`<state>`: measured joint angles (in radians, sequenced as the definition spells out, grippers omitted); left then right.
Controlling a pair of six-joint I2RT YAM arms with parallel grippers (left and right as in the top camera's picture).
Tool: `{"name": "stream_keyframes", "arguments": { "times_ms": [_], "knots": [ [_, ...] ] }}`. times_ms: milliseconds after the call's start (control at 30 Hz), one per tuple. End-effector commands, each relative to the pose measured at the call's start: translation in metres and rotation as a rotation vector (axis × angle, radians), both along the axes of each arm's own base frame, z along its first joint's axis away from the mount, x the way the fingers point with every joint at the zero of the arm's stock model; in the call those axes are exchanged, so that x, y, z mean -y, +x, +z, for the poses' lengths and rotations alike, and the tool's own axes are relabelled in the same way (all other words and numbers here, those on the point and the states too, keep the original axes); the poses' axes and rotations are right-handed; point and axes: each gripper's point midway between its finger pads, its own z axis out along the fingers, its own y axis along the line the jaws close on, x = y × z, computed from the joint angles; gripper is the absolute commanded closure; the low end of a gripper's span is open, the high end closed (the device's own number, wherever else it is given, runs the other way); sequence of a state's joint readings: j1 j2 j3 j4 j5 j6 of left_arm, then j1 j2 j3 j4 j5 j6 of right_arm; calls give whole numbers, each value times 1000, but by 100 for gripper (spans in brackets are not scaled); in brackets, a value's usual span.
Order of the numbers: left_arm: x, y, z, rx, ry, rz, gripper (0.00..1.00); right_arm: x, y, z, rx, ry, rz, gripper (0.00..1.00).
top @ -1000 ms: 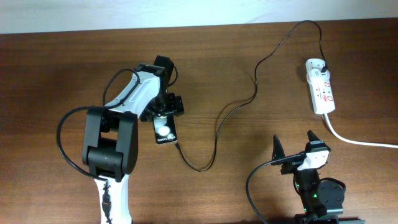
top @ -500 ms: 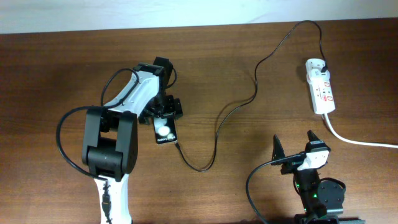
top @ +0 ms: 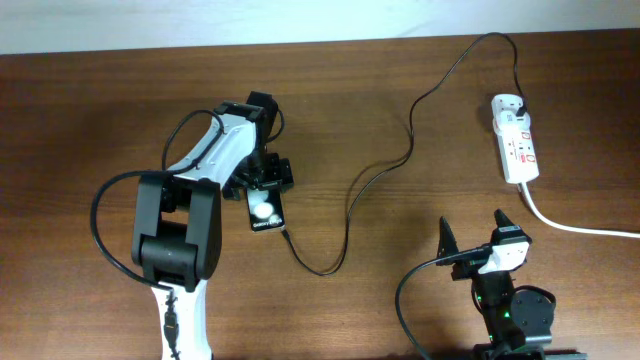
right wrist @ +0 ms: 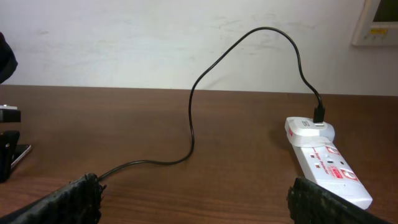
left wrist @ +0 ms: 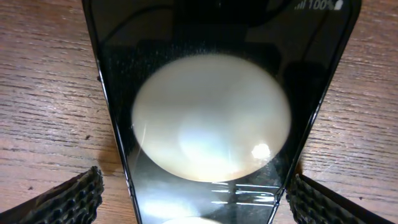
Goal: Plug charger to phone and switch on socket
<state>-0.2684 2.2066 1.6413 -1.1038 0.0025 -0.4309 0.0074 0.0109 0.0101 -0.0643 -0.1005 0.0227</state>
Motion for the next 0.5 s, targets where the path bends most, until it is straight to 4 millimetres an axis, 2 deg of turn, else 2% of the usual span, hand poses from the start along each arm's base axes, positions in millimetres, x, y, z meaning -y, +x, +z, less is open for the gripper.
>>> {"name": "stream_keyframes", "arguments": {
  "times_ms": [0,33,100,167,233,300,467],
  "knots": [
    [-17,6,14,46,68,-7,1,-4,-1,-2,-2,1,22,1],
    [-16,10,29,87,58,5,1,-4,-1,-2,-2,1,22,1],
    [-14,16,44,139,45,26,1,-4,-1,-2,-2,1,22,1],
    [-13,14,45,140,45,52,1,-4,-1,-2,-2,1,22,1],
    [-9,9,34,131,38,47,1,-4,-1,-2,-2,1,22,1],
    [-4,-1,14,115,22,33,1,-4,-1,-2,-2,1,22,1],
    [3,-11,-7,104,-29,35,1,-4,-1,-2,-2,1,22,1]
  ]
}}
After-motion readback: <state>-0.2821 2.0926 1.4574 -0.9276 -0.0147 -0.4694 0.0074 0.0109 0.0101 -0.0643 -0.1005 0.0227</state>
